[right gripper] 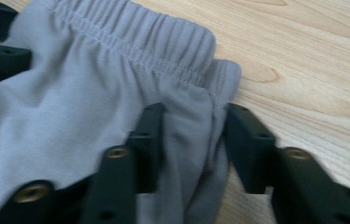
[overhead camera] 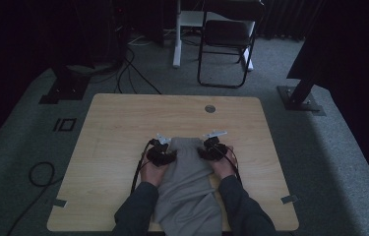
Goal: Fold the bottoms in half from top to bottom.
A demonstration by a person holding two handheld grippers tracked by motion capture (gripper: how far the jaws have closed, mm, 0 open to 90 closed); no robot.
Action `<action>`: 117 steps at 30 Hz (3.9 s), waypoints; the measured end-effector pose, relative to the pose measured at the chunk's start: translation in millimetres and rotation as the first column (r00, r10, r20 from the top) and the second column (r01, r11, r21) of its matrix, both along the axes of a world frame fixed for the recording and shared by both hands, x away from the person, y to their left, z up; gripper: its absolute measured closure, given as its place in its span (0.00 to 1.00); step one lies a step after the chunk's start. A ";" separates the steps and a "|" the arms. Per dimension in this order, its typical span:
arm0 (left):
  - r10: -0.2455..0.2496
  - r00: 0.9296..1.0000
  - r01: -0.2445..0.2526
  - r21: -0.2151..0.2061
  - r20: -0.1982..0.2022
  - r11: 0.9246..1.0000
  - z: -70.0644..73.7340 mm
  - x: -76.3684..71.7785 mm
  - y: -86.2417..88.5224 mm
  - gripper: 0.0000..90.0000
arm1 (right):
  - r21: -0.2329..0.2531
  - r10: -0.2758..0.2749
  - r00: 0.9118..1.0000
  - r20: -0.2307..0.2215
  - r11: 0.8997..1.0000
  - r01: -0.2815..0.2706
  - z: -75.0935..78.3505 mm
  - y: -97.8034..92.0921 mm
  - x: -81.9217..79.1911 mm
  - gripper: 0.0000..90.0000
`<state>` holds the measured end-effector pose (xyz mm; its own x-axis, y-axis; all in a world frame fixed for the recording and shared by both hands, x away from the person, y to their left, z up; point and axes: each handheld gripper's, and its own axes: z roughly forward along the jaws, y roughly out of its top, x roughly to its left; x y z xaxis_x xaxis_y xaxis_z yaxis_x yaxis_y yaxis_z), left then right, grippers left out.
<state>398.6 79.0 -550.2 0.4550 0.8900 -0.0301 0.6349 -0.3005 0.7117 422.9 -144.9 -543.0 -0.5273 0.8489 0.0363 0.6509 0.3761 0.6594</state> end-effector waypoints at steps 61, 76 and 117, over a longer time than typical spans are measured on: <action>-0.149 0.989 0.149 -0.019 -0.009 0.989 4.5 -113.8 11.2 0.96 | 0.070 0.204 0.978 0.032 0.976 -0.206 -1.2 -26.1 -114.4 0.97; -0.114 0.993 0.114 0.022 0.023 0.993 3.3 -46.3 5.2 0.96 | 0.040 0.134 0.990 0.050 0.990 -0.136 -3.2 -20.5 -51.7 0.96; -0.104 0.978 0.123 -0.098 0.180 0.988 104.2 -48.5 3.2 0.96 | 0.094 0.121 0.963 0.239 0.985 -0.147 85.6 -34.9 -38.3 0.96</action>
<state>350.1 82.2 -446.0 0.5592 0.8283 -0.0350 0.4653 -0.2786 0.8402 384.6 -179.8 -457.4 -0.6412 0.7672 -0.0112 0.4238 0.3664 0.8284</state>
